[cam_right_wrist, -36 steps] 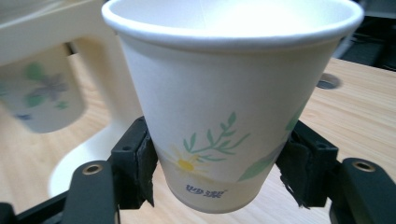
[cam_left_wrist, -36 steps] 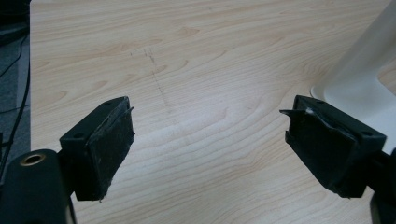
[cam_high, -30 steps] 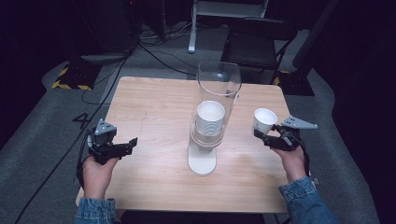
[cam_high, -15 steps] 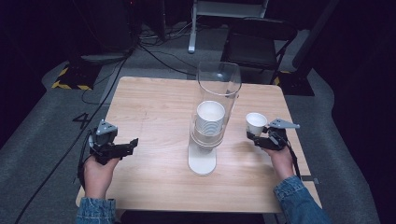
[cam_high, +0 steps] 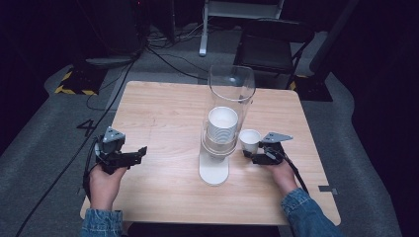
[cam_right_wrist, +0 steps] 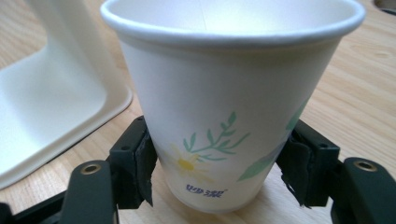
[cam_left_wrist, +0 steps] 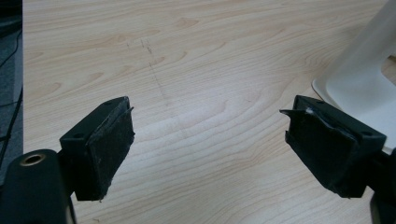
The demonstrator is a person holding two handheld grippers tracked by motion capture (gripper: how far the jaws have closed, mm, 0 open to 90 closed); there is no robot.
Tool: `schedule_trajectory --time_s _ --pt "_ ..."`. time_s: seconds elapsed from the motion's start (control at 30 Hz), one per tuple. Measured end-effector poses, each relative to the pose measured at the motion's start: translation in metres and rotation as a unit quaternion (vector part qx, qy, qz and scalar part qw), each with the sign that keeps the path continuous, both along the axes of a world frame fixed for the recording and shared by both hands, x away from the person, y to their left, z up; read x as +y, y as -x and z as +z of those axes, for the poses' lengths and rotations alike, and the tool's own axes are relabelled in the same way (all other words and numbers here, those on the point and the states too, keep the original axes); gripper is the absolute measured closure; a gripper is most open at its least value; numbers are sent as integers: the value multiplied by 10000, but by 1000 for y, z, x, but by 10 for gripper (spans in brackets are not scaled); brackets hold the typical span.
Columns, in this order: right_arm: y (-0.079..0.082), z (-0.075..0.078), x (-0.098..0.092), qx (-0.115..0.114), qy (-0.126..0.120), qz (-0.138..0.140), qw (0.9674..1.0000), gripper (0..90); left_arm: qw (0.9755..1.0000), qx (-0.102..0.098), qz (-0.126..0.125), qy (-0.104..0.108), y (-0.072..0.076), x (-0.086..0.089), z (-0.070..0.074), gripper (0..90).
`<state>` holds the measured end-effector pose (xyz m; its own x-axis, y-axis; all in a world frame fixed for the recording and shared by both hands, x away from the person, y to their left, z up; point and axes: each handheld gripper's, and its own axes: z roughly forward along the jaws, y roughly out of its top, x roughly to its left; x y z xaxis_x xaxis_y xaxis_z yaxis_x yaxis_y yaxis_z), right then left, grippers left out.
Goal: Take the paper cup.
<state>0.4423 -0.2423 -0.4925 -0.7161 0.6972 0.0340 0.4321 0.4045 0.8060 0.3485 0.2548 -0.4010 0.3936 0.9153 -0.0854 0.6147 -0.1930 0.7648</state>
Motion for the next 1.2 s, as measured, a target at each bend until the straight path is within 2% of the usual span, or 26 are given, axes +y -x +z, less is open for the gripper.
schedule_trajectory --time_s 0.3,0.37,0.43,0.47,0.7,0.8,0.97,1.03,1.17,1.2 --pt "0 -3 2 88 88 -28 9999 323 10000 7 -7 2 0 0 0 151" --pt "-1 -5 3 150 208 -50 9997 294 10000 1 2 -4 0 0 0 151" --pt "-2 -7 4 170 221 -29 9996 234 10000 -21 46 19 0 0 0 151" --pt "-2 -7 5 172 204 -30 9996 190 10000 -18 57 12 0 0 0 151" --pt "-1 1 1 50 7 -84 10000 121 10000 -48 49 18 0 0 0 151" --pt "2 11 -6 -61 -142 -136 9998 99 9999 -73 62 44 1 0 2 151" --pt "8 34 -16 -93 -158 -120 9998 80 9999 -83 43 64 1 0 2 151" --pt "13 44 -23 -199 -388 -120 9990 79 10000 -73 34 50 1 -1 2 151" --pt "18 65 -34 -219 -639 -242 9974 79 10000 -60 -3 35 0 -3 2 151" --pt "20 74 -40 -197 -846 -294 9958 79 10000 -56 -11 38 0 -3 2 151"
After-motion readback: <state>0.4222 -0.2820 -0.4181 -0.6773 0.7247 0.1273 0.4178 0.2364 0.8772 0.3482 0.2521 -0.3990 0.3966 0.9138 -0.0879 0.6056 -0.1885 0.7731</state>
